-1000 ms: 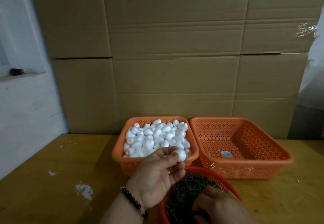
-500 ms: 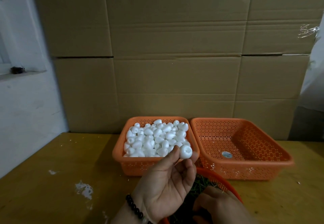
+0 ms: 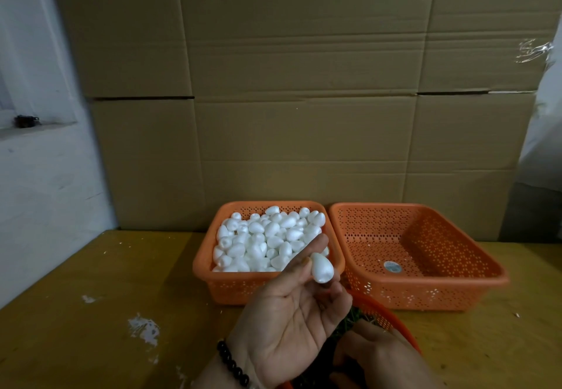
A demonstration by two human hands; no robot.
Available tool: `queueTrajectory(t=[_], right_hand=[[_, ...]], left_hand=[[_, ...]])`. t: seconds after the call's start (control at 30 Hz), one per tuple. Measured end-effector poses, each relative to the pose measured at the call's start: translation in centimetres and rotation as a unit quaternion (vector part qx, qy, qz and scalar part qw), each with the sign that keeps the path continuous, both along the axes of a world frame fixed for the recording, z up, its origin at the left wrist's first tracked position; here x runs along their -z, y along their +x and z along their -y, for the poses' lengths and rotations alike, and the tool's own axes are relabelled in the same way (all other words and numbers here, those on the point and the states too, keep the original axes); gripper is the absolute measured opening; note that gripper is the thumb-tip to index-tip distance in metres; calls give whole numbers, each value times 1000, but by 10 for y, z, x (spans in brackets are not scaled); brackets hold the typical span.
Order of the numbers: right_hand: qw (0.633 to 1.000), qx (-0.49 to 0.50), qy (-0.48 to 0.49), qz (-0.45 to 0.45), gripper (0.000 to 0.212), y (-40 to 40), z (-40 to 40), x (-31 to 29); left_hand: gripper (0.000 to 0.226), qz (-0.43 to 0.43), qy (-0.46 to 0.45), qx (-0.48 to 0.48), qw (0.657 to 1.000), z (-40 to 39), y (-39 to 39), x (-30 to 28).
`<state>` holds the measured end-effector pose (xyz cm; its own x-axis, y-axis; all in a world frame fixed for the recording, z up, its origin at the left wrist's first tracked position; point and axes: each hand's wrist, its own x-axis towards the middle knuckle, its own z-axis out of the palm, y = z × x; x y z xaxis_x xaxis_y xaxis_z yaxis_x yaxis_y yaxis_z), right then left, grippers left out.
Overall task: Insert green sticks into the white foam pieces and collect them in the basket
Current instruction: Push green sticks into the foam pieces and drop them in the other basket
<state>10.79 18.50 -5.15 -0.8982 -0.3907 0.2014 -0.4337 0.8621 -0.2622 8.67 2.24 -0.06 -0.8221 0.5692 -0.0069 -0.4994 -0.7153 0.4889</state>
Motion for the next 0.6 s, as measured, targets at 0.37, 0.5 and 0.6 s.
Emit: queueTrajectory(t=[0.37, 0.5, 0.6], right_hand=[[995, 52, -85, -7, 9, -1, -5, 0], [987, 71, -144, 2, 13, 1, -7, -5], [983, 71, -168, 1, 15, 1, -10, -8]], left_hand=[[46, -49, -55, -47, 996, -1, -2, 4], [27, -55, -52, -63, 995, -1, -1, 2], [19, -67, -53, -69, 994, -1, -1, 0]])
